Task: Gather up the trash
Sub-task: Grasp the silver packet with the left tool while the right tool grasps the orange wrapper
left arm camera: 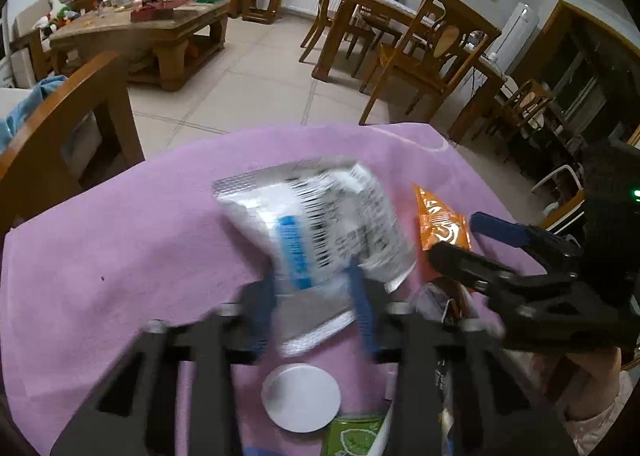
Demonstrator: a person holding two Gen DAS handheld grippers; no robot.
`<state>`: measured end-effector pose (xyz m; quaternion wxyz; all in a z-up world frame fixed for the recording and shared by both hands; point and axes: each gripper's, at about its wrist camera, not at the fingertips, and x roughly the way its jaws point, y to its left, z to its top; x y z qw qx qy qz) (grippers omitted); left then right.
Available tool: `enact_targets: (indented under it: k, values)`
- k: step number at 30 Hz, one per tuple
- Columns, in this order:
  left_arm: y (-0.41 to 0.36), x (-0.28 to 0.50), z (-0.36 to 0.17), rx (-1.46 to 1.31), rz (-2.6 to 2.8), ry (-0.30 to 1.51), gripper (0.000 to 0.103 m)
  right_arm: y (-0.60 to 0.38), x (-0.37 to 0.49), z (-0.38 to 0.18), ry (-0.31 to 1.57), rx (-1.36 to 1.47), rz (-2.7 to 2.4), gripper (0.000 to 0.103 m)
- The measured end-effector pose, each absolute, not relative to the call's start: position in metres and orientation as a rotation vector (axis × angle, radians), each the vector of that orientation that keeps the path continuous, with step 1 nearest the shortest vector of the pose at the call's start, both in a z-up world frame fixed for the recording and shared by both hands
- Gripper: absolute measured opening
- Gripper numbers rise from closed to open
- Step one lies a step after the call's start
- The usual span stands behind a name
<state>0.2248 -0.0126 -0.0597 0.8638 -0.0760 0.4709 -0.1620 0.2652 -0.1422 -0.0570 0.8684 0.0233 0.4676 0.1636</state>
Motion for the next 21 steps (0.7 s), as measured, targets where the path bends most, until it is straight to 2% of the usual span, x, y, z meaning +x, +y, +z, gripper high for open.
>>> enact_targets:
  k: [2, 4, 5, 6, 12, 21]
  values:
    - [-0.013, 0.225, -0.06, -0.161, -0.343, 0.988, 0.024, -0.142, 0.262, -0.063, 0.963, 0.013, 0.33, 0.081]
    - [-0.015, 0.223, -0.059, -0.149, -0.343, 0.981, 0.022, -0.138, 0.26, -0.067, 0.96, -0.007, 0.332, 0.069]
    - [-0.015, 0.223, -0.058, -0.145, -0.344, 0.979, 0.021, -0.136, 0.258, -0.067, 0.958, -0.008, 0.336, 0.059]
    - [-0.015, 0.224, -0.058, -0.143, -0.349, 0.978, 0.02, -0.136, 0.258, -0.067, 0.954, -0.016, 0.321, 0.04]
    - [-0.015, 0.222, -0.055, -0.141, -0.383, 0.961, 0.011, -0.16, 0.233, -0.056, 0.894, 0.104, 0.37, 0.036]
    - [-0.015, 0.211, -0.042, -0.148, -0.433, 0.9, 0.007, -0.208, 0.171, -0.021, 0.796, 0.255, 0.437, 0.036]
